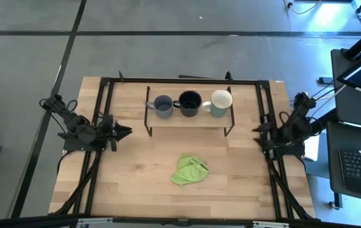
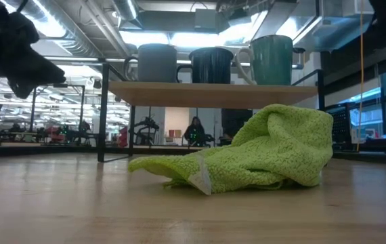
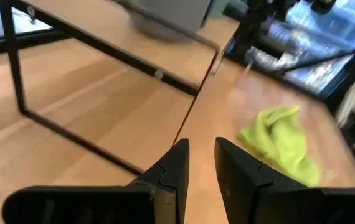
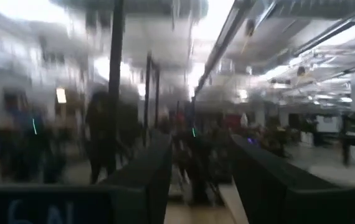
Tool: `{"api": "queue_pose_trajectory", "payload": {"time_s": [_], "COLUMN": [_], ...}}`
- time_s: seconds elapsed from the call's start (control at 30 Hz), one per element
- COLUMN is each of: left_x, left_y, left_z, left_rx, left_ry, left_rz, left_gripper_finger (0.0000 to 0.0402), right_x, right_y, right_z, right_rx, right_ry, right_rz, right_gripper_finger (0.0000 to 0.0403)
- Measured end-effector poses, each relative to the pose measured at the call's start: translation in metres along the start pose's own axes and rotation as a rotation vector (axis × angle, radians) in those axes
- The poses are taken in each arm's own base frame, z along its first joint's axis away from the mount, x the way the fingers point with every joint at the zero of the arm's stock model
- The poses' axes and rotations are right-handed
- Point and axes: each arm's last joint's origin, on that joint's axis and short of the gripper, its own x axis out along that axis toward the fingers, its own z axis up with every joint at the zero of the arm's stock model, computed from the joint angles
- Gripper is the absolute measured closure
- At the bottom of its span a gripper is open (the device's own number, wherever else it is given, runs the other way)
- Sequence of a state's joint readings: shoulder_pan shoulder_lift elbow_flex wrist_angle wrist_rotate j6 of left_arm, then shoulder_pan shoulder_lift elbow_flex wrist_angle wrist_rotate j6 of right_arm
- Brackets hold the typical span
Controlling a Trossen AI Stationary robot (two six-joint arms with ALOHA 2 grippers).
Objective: Stack small to large cups/mugs on shelf
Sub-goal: Return to Home Position
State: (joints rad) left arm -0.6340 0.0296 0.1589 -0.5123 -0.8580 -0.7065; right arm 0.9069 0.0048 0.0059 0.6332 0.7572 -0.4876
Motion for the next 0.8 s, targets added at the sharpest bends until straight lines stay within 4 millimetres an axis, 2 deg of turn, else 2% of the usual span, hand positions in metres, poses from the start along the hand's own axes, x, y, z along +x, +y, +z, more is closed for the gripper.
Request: {"api": "queue_pose_trajectory", "payload": {"time_s": [0.13,0.33,0.8], "left_x": [0.000,0.000,0.000], "left_y": [0.000,0.000,-0.001], "left_z": [-0.001,-0.001,-0.001], "left_rx": [0.129,0.131,0.130], "left_ry": [0.022,0.036,0.035], "left_rz": [0.003,-0.022,-0.024], "left_gripper_finger": [0.0331,0.0331,0.0331], "right_x": [-0.001,-0.005,-0.006], "right_y": [0.007,0.011,0.012], "right_z": [-0.016,-0.033,-0.036], "right_rx": [-0.152,-0.288,-0.312], "right_ry": [0.136,0.260,0.282], "right_rz": [0.050,0.119,0.131], "right_gripper_finger": [0.0243,0.0243,0.0243]}}
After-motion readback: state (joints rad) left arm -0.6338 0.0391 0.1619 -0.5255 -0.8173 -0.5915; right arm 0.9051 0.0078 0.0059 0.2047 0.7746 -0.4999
